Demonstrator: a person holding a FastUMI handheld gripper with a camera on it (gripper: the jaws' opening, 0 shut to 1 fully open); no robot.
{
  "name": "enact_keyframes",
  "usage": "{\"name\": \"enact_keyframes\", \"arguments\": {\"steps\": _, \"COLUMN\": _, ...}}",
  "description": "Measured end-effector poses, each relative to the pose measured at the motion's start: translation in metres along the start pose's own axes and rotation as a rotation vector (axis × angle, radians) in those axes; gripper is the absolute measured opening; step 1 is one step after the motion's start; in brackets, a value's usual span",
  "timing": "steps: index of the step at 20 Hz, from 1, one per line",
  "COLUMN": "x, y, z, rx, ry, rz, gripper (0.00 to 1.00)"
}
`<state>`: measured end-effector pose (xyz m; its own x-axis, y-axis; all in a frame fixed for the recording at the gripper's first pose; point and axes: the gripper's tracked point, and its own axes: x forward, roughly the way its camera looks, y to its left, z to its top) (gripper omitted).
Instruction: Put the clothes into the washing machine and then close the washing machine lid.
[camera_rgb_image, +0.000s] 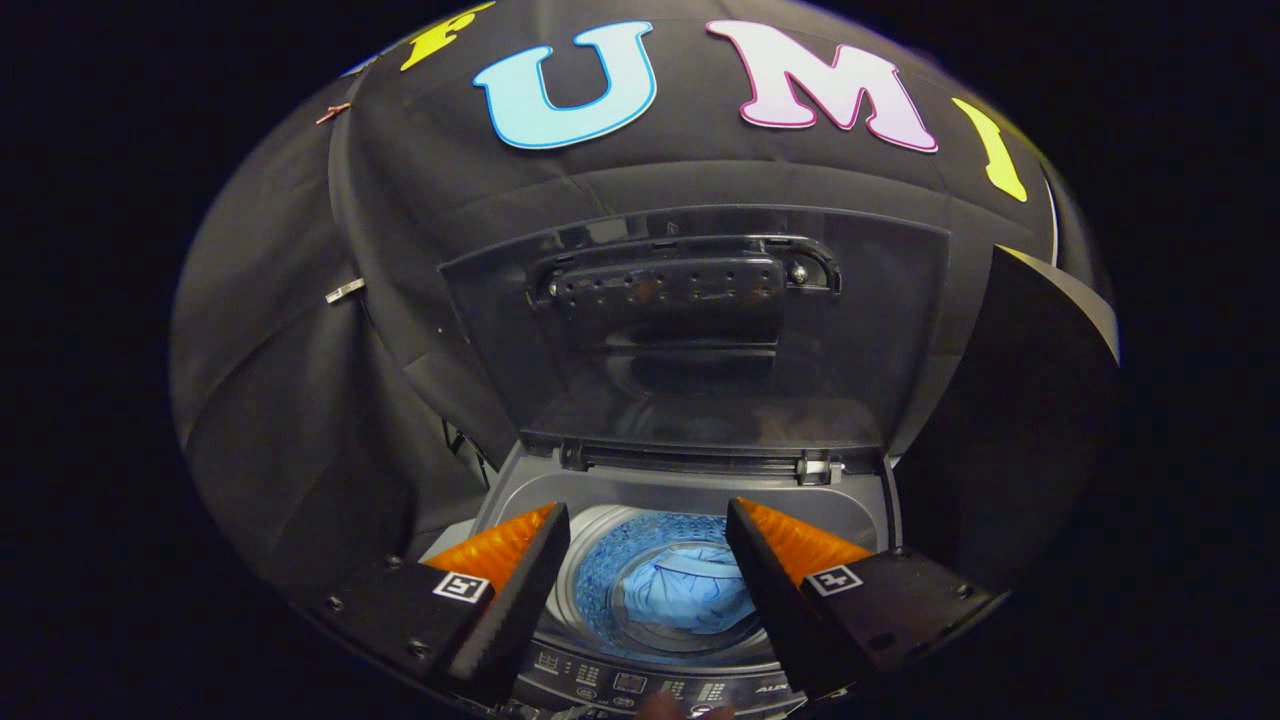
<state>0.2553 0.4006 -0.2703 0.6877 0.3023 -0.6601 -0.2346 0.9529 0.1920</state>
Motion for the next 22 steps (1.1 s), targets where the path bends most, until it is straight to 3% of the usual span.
{"name": "enact_keyframes", "arguments": {"steps": 4, "x": -0.006, "y": 0.011, "z": 0.035, "rx": 0.100, "ry": -0.124, "rz": 0.053, "gripper": 0.99}}
{"name": "enact_keyframes", "arguments": {"steps": 6, "x": -0.013, "y": 0.013, "z": 0.044, "rx": 0.148, "ry": -0.114, "rz": 0.078, "gripper": 0.99}}
{"name": "enact_keyframes", "arguments": {"steps": 9, "x": -0.019, "y": 0.001, "z": 0.059, "rx": 0.092, "ry": -0.123, "rz": 0.036, "gripper": 0.99}}
{"name": "enact_keyframes", "arguments": {"steps": 14, "x": -0.031, "y": 0.013, "z": 0.091, "rx": 0.063, "ry": -0.164, "rz": 0.035, "gripper": 0.99}}
{"name": "enact_keyframes", "arguments": {"steps": 22, "x": -0.022, "y": 0.026, "z": 0.175, "rx": -0.023, "ry": -0.260, "rz": -0.025, "gripper": 0.98}}
